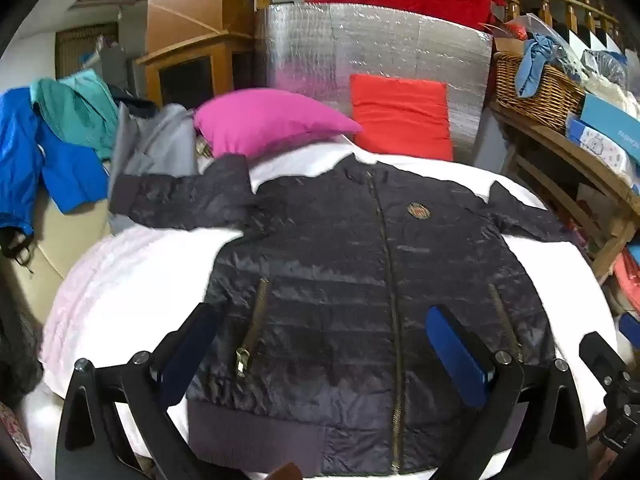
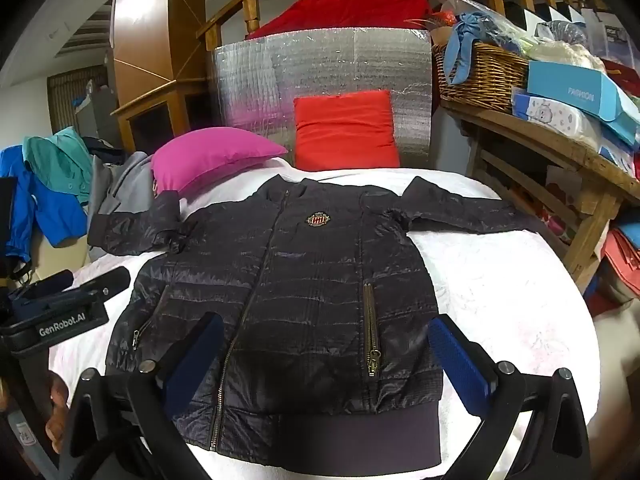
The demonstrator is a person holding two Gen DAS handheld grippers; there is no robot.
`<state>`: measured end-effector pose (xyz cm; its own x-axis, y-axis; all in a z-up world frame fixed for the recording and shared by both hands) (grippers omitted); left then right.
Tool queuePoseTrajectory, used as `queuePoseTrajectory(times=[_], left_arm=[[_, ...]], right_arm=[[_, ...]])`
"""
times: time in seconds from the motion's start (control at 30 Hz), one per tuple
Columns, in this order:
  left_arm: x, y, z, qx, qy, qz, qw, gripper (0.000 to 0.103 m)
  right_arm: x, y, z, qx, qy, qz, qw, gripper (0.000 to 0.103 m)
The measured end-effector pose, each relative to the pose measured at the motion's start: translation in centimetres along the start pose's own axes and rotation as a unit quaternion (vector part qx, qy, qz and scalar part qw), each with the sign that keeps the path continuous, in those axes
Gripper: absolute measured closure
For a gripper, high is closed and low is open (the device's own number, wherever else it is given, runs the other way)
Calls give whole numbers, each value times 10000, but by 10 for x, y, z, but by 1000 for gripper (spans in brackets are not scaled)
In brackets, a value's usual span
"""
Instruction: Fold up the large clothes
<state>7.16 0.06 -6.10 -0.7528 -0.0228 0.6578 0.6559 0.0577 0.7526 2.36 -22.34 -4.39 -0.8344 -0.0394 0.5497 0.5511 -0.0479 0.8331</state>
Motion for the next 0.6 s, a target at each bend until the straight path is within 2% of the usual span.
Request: queuePoseTrajectory(times=[0.03,0.17,0.6], left_arm=[[2,0,-1,12,-87,-69,9999,0],[6,-3,-3,-211,-11,-147,9997,0],[10,-8,0,-118,15,-220,9997,0]], right_arm=[[0,0,0,-2,5,10,10000,0],[1,-2,2,-4,20,30,10000,0],[1,-2,7,52,46,26,10000,0]])
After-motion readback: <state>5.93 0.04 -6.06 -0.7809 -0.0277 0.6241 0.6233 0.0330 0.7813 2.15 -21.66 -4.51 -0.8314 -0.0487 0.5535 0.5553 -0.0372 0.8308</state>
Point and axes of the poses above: each gripper's, at about its wrist camera, not at the fingertips, and x roughly against the way its jaws point, z to its left, y to its top, the point moved 9 cm from there along -x, roughly the way its jaws point, and after that the axes turned 2 degrees about -z, right-handed, at the moved point
